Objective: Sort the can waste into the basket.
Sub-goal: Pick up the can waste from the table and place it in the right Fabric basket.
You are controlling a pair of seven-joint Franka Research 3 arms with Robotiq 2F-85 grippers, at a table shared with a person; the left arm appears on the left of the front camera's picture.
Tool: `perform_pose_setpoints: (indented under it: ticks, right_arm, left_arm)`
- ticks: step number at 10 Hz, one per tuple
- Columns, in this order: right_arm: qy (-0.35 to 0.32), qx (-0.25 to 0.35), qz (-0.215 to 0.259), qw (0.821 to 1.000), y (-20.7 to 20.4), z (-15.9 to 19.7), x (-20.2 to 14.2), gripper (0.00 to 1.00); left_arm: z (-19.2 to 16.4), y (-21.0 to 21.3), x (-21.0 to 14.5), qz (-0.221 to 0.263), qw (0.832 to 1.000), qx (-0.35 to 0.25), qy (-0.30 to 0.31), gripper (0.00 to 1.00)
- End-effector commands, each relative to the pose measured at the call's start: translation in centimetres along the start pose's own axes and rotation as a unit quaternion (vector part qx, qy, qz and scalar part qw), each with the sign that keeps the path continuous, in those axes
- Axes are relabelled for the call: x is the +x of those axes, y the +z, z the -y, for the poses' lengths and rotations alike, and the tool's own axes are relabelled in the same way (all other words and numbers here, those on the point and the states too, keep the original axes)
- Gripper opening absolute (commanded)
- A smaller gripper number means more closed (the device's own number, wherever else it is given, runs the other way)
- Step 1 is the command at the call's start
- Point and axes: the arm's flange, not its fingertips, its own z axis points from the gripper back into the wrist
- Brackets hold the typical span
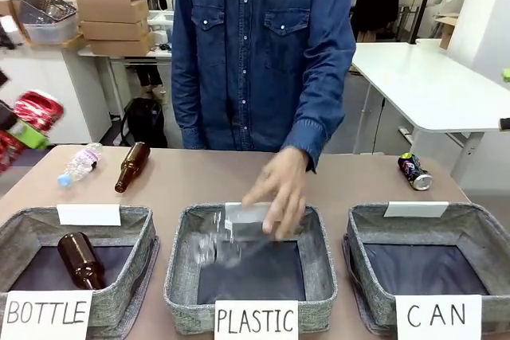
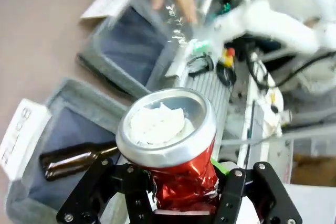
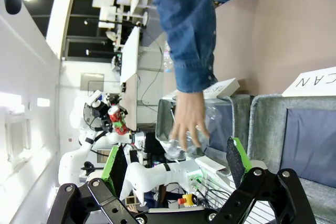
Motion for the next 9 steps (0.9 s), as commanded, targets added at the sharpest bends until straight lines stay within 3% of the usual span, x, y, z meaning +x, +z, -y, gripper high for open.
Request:
perform_pose_setpoints:
  ticks: [1, 3, 4, 5, 7, 9]
  right_arm:
    - [0.012, 0.013, 0.003, 1.0, -0.1, 0.0, 0.1, 1.0]
    - [0.012, 0.013, 0.003, 1.0, -0.1, 0.0, 0.1, 1.0]
    - [0.012, 0.013, 0.003, 1.0, -0.1, 0.0, 0.1, 1.0]
    - [0.012, 0.013, 0.003, 1.0, -0.1, 0.0, 0.1, 1.0]
    - [0.012, 0.013, 0.003, 1.0, -0.1, 0.0, 0.1, 1.0]
    - [0.012, 0.013, 0.003, 1.0, -0.1, 0.0, 0.1, 1.0]
  left_arm:
    - [2.0, -1.9, 1.9, -0.082, 0.992, 0.021, -0.096, 0.15]
    - [2.7, 3.3, -2.9, -0.015, 0.994, 0.024, -0.104, 0.15]
    - [3.6, 5.4, -6.4, 0.045, 0.993, 0.062, -0.089, 0.15]
    - [4.4, 6.0, -8.6, 0.072, 0.991, 0.085, -0.08, 0.15]
    - [4.9, 5.6, -9.8, 0.079, 0.989, 0.084, -0.092, 0.15]
    - [4.1, 4.0, -7.1, 0.052, 0.991, 0.058, -0.113, 0.15]
